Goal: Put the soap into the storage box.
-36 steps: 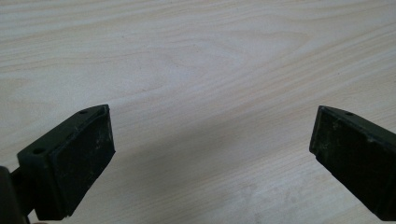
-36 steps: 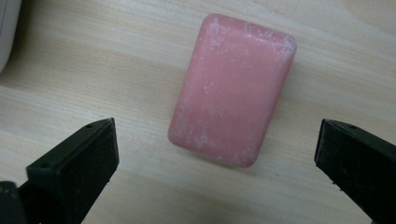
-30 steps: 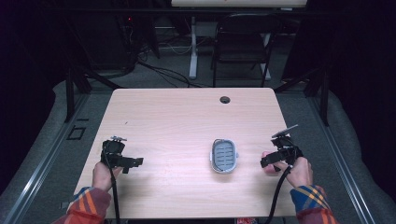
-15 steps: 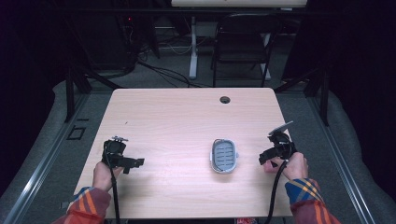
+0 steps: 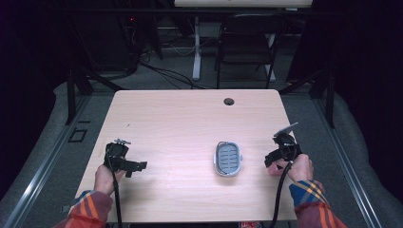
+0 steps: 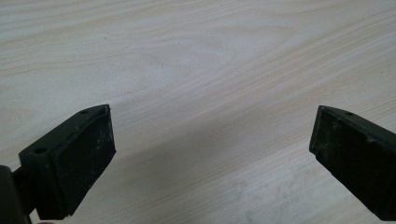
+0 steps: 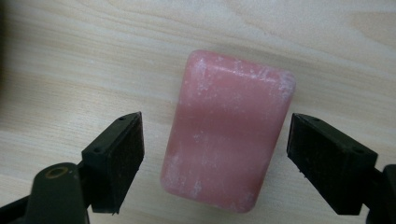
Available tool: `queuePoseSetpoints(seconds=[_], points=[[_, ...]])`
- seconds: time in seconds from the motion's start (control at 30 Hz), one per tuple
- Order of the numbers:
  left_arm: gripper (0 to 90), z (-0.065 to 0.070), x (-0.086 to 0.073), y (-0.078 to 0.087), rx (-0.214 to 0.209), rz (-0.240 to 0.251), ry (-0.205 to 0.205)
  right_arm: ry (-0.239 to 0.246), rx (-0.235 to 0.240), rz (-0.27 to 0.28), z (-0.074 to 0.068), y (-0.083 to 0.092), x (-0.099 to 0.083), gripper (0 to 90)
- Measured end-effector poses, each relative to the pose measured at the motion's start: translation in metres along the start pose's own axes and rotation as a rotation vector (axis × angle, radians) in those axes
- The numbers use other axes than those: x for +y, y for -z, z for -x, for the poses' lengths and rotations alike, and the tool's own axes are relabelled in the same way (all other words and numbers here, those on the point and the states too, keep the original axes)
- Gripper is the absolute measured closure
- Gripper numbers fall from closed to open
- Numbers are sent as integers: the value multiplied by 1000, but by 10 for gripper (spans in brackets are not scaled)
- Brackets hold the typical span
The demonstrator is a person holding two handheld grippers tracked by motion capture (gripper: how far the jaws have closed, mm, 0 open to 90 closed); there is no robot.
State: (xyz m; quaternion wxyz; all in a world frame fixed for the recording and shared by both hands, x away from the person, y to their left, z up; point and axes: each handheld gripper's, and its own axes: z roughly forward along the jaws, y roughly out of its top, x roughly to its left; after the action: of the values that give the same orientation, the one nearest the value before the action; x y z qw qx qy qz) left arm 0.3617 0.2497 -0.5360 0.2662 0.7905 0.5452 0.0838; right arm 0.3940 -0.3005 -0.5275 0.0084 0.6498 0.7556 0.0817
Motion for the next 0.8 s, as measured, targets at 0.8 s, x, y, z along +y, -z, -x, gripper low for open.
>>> queuePoseSetpoints(seconds=[0.8], points=[[2, 2, 0, -1, -1, -14, -6, -38, -41, -20, -2, -8, 8, 284]])
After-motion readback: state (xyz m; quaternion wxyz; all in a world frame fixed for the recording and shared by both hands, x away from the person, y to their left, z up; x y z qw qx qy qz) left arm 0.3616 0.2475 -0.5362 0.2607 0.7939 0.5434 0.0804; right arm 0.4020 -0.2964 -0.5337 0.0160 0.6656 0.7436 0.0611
